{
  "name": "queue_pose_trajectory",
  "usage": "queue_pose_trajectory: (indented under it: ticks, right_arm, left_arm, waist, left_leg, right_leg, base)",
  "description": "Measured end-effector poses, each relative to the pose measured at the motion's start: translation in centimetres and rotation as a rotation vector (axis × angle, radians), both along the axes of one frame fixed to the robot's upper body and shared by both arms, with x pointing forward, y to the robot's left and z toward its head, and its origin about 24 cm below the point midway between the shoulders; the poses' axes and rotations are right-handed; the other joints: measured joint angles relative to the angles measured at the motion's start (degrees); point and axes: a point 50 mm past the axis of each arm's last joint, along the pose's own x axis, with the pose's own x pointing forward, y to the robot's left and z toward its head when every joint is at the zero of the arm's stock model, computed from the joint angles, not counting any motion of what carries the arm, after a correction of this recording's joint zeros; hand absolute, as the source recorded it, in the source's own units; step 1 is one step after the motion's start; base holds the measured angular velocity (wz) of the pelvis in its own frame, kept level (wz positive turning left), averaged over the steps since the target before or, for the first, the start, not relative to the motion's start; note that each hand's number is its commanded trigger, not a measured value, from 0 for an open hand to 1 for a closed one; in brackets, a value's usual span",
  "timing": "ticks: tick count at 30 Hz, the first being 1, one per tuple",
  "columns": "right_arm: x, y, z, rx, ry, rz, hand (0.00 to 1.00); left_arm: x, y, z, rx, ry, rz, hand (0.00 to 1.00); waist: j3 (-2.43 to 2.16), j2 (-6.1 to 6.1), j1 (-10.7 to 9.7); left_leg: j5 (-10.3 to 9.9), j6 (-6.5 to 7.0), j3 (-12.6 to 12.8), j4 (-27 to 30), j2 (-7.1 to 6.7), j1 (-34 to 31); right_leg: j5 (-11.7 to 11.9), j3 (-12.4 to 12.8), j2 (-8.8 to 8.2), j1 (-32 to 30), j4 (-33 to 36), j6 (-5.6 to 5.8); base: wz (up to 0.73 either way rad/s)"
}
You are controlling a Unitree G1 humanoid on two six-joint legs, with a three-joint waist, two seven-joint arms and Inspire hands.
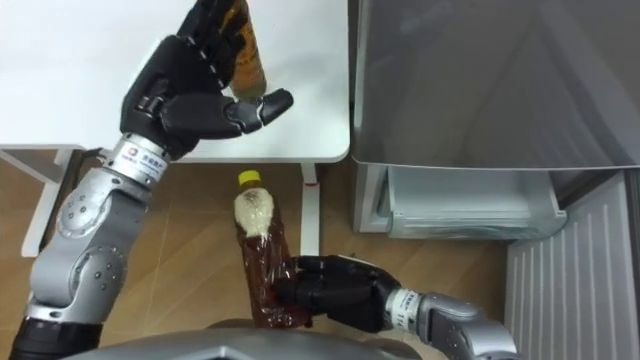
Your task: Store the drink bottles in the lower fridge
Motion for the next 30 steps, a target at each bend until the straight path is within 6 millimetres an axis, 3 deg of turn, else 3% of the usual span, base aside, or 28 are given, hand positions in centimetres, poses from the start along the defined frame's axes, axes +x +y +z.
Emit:
queue_pose_trajectory:
  ticks: [3, 10, 17, 23, 30]
  right_arm:
    - [-0.3, -0.7, -0.1, -0.013, 0.007, -0.023, 1.0]
    - [-0.8, -1.7, -0.2, -0.04, 0.016, -0.066, 1.0]
    - [-1.4, -2.0, -0.7, -0.084, 0.037, -0.036, 1.0]
    - [-2.0, -2.7, -0.9, -0.097, 0.058, -0.069, 1.0]
    - [-2.7, -3.0, -1.2, -0.142, 0.063, -0.095, 1.0]
  left_arm:
    - [0.1, 1.0, 0.3, -0.004, -0.013, 0.04, 0.0]
    - [-0.2, 2.8, 3.3, -0.013, -0.144, 0.128, 0.0]
    - [-0.6, 4.2, 5.2, 0.008, -0.215, 0.212, 0.0]
    - [-1.2, 6.0, 8.2, 0.011, -0.353, 0.335, 0.0]
    - [-2.6, 9.4, 10.9, 0.001, -0.492, 0.591, 0.0]
  waist:
    - [-0.11, 0.2, 0.35]
    - [-0.35, 0.56, 1.47]
    - [-0.21, 0.59, 1.94]
    - [-0.34, 1.42, 3.36]
    - [-0.6, 2.06, 4.62]
  left_leg:
    - [0.01, 0.0, 0.0, -0.34, -0.03, 0.72]
    - [0.05, -0.03, 0.33, -1.13, -0.06, 1.47]
    - [0.0, -0.13, 0.13, -1.2, -0.08, 2.61]
    - [-0.18, -0.21, 0.02, -1.17, -0.07, 2.94]
    - [-0.15, -0.23, 0.33, -1.24, -0.06, 3.02]
  right_leg:
    - [-0.01, -0.02, -0.03, 0.53, -0.04, 0.01]
    - [-0.01, 0.24, 0.01, 0.81, -0.21, 0.02]
    - [-0.01, 0.28, 0.12, 2.3, -1.07, 0.02]
    - [-0.02, 0.02, 0.4, 2.49, -1.13, 0.03]
    - [-0.11, 0.06, 0.35, 2.46, -1.31, 0.09]
  base:
    - [0.0]
    - [-0.03]
    - [0.02]
    - [-0.02]
    - [-0.02]
